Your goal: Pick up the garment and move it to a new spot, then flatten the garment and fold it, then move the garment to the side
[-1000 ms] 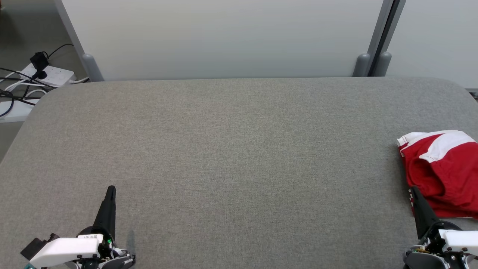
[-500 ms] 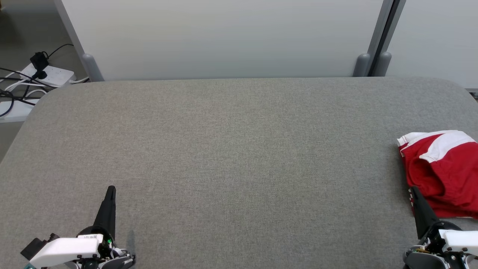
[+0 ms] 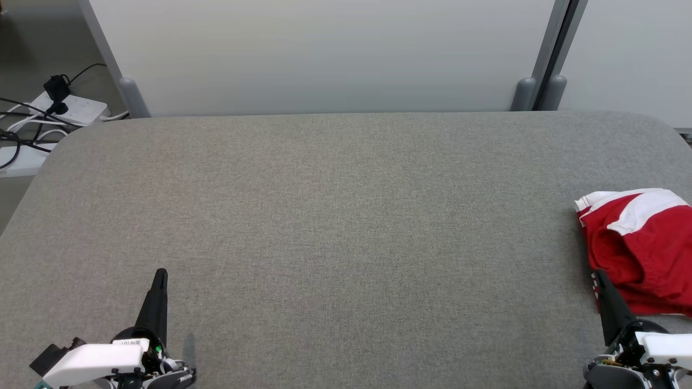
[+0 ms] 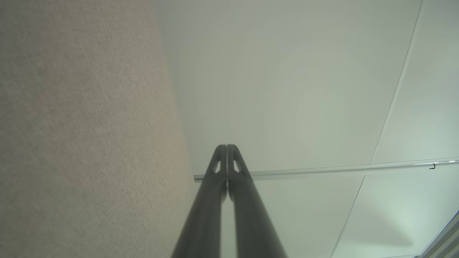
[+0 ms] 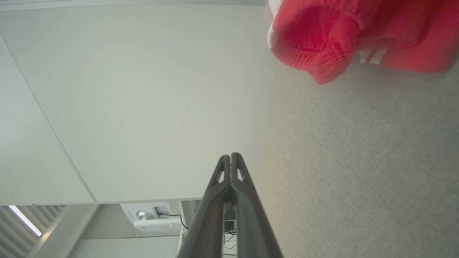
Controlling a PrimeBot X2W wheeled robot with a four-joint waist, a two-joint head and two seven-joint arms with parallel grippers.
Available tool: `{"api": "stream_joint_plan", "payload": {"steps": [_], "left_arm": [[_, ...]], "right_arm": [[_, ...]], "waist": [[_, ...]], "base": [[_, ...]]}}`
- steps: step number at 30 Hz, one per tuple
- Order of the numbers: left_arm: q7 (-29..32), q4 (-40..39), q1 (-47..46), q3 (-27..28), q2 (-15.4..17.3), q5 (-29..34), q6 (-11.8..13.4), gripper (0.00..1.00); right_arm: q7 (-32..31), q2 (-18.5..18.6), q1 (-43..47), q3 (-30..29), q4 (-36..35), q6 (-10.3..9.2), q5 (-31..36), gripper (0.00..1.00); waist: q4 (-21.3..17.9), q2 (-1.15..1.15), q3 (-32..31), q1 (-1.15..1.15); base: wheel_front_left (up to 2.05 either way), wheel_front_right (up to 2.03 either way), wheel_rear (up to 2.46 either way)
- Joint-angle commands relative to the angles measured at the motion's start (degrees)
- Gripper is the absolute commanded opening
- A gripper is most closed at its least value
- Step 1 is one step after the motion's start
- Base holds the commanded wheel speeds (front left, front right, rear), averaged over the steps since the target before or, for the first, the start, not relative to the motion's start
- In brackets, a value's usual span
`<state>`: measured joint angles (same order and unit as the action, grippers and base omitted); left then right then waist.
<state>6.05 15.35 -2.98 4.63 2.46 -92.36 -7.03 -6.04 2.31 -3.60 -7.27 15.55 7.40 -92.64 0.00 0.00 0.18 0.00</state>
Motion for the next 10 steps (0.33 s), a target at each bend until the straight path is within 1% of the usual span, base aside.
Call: {"api": "stream_joint_plan", "payload": {"steps": [1, 10], "left_arm": [[0.5, -1.3, -3.2, 1.9, 0.5, 0.2, -0.5, 0.00], [0.5, -1.3, -3.2, 1.9, 0.5, 0.2, -0.5, 0.00]], "right_arm": [[-0.4, 0.7, -2.6, 0.8, -1.5, 0.09, 0.4, 0.00], [-0.4, 0.6, -2.6, 0.8, -1.5, 0.09, 0.4, 0.00]], "waist": [[0.0, 0.00, 0.0, 0.00], [0.0, 0.00, 0.0, 0.00]], "base": [[0.00, 0.00, 0.00], [0.00, 0.00, 0.00]]}}
